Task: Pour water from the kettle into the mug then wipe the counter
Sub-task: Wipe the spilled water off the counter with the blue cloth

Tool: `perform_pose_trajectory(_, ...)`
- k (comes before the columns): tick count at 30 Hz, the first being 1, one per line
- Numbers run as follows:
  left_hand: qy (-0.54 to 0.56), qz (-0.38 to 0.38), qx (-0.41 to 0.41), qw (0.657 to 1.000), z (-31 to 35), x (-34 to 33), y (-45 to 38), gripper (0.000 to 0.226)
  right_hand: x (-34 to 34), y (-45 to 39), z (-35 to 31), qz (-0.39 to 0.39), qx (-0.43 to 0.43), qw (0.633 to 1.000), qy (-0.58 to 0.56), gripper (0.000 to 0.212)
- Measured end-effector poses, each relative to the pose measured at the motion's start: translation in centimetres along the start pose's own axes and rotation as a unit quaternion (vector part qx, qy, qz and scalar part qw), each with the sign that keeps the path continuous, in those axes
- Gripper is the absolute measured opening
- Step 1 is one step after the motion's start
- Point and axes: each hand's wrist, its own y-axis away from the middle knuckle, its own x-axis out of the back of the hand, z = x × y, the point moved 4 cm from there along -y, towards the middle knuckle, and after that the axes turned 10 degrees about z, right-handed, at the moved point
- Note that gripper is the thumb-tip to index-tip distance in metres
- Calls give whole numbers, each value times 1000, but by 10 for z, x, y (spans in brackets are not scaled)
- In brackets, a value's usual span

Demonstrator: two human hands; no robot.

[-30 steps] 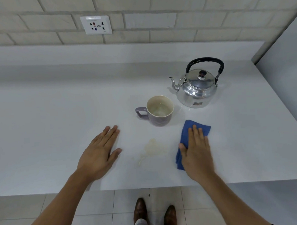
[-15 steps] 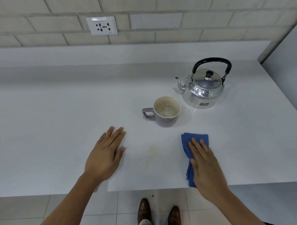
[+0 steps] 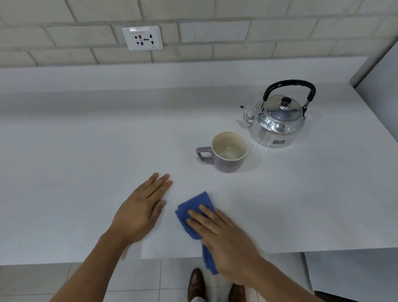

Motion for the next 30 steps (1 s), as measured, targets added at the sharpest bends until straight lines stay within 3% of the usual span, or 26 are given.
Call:
perform_pose_trajectory(5, 22, 27, 7, 999, 2, 2, 1, 55, 28, 33, 62, 53, -145, 988, -22, 58)
perform_pose_trajectory(10, 30, 45, 8, 998, -1, 3, 1, 56, 10, -26, 35, 82, -184, 979, -23, 61)
perform_pose_trajectory(13, 32, 45, 11, 998, -4, 0, 1, 56, -7, -59, -4, 73, -144, 987, -22, 63)
perform_pose_trajectory(16, 41, 37, 11, 998, -7, -1, 0, 56, -19, -61, -32, 33, -43, 999, 4, 66)
perform_pose_trajectory(20, 20, 32, 2, 999, -8, -2, 1, 56, -7, -13, -15, -9, 34, 999, 24, 64)
perform_pose_trajectory(25, -24, 12, 1, 1000, -7, -4, 1, 61, 30, 28, 50, 18, -101, 995, 19, 55)
perform_pose_trajectory(30, -47, 3, -2, 999, -7, -5, 1, 74, 21, -21, 34, 32, -164, 986, 22, 57)
